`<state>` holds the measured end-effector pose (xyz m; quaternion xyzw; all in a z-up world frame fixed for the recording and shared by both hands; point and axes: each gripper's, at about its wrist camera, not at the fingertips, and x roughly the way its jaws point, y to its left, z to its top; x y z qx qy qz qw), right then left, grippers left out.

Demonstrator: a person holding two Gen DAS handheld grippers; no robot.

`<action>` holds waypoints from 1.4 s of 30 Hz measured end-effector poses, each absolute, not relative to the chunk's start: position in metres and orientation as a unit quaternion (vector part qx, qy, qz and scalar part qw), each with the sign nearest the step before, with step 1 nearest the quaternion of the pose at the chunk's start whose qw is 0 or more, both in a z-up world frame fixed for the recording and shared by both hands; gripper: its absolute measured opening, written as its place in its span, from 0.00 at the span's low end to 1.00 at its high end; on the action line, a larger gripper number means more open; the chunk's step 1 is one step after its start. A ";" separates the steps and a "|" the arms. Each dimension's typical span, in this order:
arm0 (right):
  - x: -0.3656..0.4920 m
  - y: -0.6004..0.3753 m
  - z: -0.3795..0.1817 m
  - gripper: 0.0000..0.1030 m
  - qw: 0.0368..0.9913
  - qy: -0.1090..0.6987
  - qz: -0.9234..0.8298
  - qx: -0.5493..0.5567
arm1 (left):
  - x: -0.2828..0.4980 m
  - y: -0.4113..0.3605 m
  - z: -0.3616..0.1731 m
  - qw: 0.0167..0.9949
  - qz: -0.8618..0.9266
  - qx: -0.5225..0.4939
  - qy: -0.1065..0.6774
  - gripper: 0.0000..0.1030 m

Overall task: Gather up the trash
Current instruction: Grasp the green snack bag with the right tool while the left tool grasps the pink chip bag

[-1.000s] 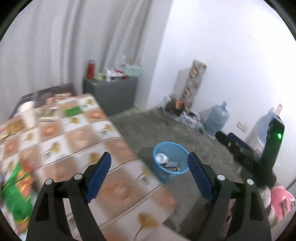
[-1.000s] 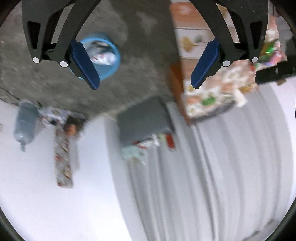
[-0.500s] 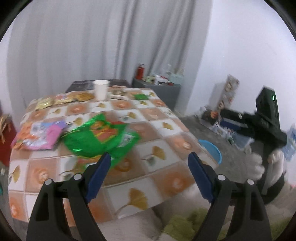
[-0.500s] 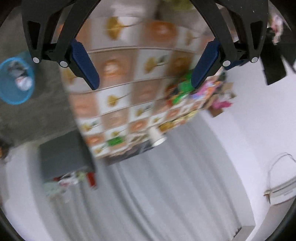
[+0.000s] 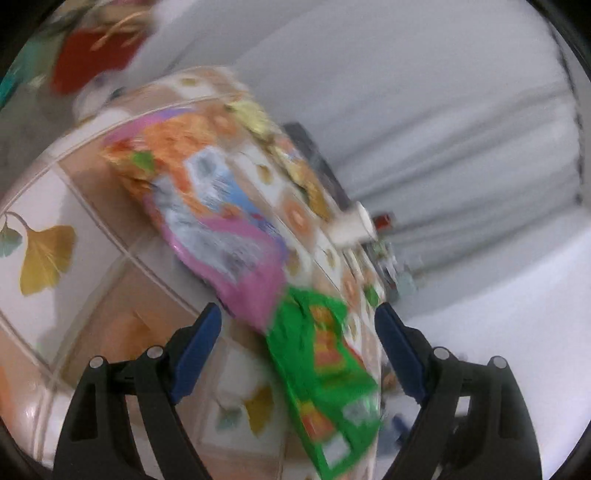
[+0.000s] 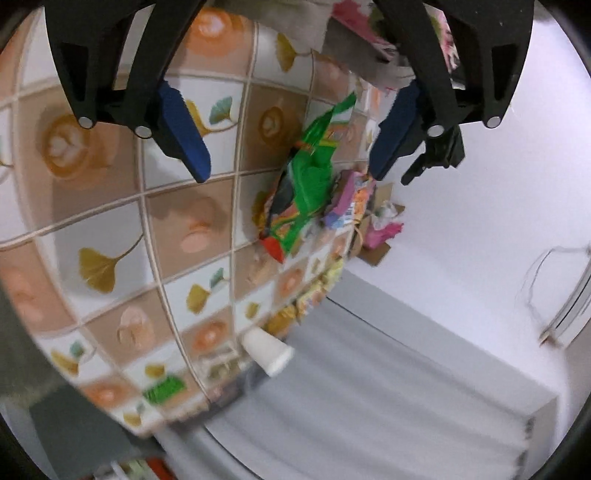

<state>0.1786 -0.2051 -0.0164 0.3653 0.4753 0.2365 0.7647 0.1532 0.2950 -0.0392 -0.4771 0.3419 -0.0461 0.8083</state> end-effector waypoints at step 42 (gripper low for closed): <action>0.136 -0.269 -0.051 0.13 0.757 0.537 0.105 0.357 | 0.187 0.228 -0.049 0.845 -0.109 -0.297 0.430 0.11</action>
